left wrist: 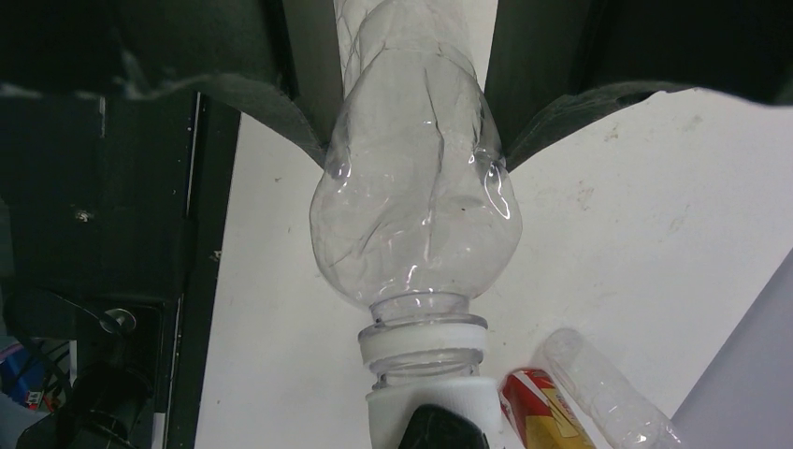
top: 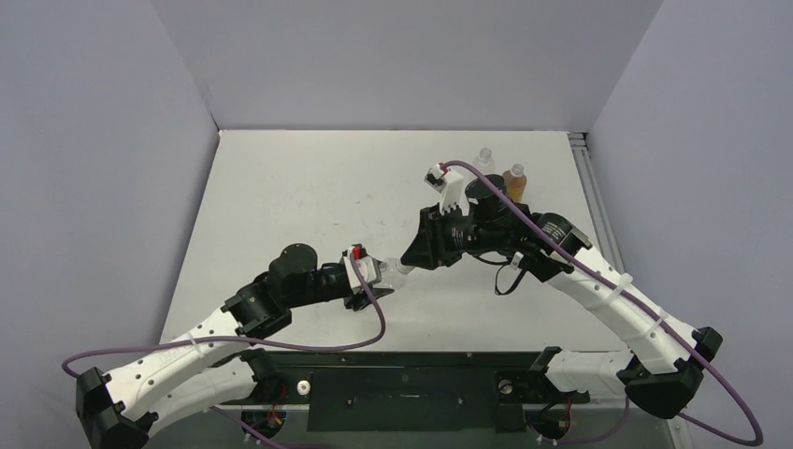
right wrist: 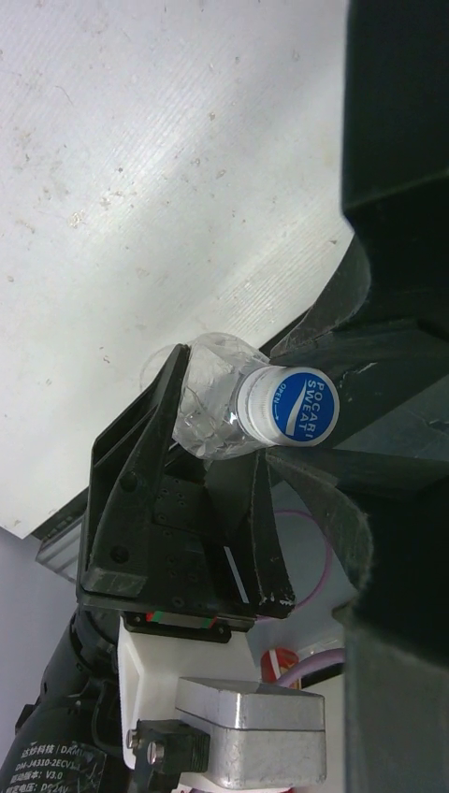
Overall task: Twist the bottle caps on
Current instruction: Screw the bottle cap onto the plastic bottle.
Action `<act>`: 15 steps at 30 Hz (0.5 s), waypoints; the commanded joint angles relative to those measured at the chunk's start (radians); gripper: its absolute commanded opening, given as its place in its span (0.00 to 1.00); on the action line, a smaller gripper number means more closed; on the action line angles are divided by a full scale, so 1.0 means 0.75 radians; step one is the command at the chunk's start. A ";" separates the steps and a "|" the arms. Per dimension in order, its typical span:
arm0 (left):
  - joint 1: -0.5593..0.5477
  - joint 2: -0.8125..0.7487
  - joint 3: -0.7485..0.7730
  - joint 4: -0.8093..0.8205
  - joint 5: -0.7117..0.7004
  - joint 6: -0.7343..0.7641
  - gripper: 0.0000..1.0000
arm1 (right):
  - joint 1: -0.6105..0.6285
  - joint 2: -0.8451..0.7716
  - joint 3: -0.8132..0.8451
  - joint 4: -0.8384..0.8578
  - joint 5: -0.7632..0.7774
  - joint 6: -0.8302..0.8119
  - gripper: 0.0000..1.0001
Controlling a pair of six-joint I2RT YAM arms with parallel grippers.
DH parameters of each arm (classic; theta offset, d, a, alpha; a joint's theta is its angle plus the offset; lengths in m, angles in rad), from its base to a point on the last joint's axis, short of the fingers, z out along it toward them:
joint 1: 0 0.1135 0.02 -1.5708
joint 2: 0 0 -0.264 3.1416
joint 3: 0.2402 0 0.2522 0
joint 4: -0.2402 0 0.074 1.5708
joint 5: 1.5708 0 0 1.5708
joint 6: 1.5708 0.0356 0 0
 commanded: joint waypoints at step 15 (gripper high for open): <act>-0.011 0.047 0.119 0.275 -0.044 -0.151 0.21 | 0.063 0.071 0.042 -0.025 0.115 0.050 0.15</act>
